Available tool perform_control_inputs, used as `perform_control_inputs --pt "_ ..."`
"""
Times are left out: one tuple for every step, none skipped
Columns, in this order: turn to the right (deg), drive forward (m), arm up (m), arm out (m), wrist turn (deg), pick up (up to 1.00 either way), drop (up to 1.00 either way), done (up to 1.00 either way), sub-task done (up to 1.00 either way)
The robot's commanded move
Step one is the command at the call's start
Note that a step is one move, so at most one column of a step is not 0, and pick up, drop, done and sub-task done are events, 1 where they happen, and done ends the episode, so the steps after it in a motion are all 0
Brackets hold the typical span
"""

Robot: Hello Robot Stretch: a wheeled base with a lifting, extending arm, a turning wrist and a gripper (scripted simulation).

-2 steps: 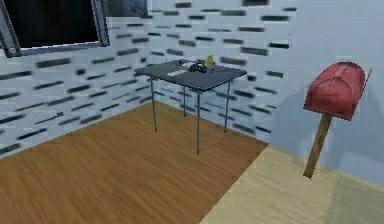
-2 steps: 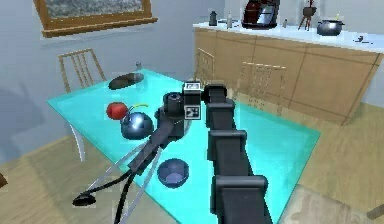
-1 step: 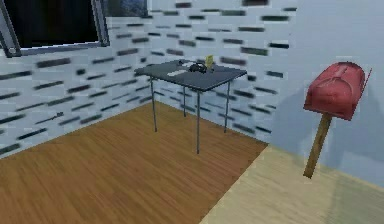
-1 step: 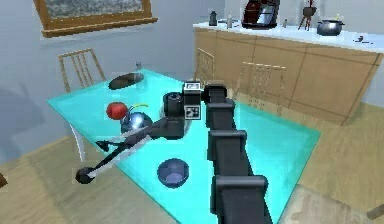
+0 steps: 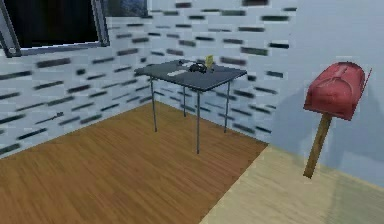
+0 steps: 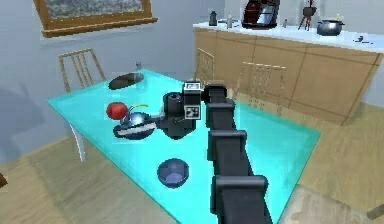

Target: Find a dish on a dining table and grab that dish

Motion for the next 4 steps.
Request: perform_control_inputs --pt "0.0 0.00 0.00 0.00 24.0 0.00 0.00 0.00 0.00" --pt "0.0 0.00 -0.30 0.00 0.0 0.00 0.00 0.00 0.00" --pt "0.0 0.00 0.00 0.00 0.0 1.00 0.00 0.00 0.00" --pt "0.0 0.00 0.10 0.00 0.0 0.00 0.00 0.00 0.00"
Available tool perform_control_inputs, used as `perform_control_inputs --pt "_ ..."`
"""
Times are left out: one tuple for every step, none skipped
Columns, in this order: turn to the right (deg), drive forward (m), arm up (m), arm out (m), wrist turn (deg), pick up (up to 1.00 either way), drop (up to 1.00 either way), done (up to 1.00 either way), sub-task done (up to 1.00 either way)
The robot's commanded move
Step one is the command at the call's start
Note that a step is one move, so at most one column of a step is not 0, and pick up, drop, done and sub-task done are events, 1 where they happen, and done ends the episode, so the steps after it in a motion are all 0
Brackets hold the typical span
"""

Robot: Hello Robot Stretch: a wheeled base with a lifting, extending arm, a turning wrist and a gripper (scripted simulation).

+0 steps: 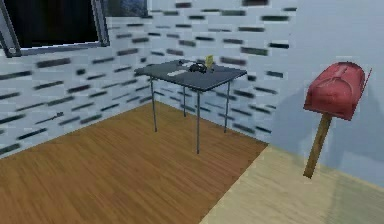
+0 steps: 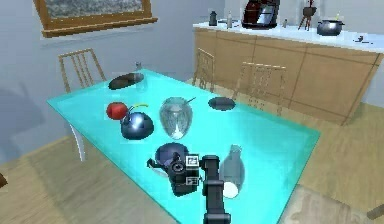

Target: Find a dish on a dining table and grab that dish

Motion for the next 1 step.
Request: perform_control_inputs --pt "0.0 0.00 0.00 0.00 0.0 0.00 0.00 1.00 0.00"
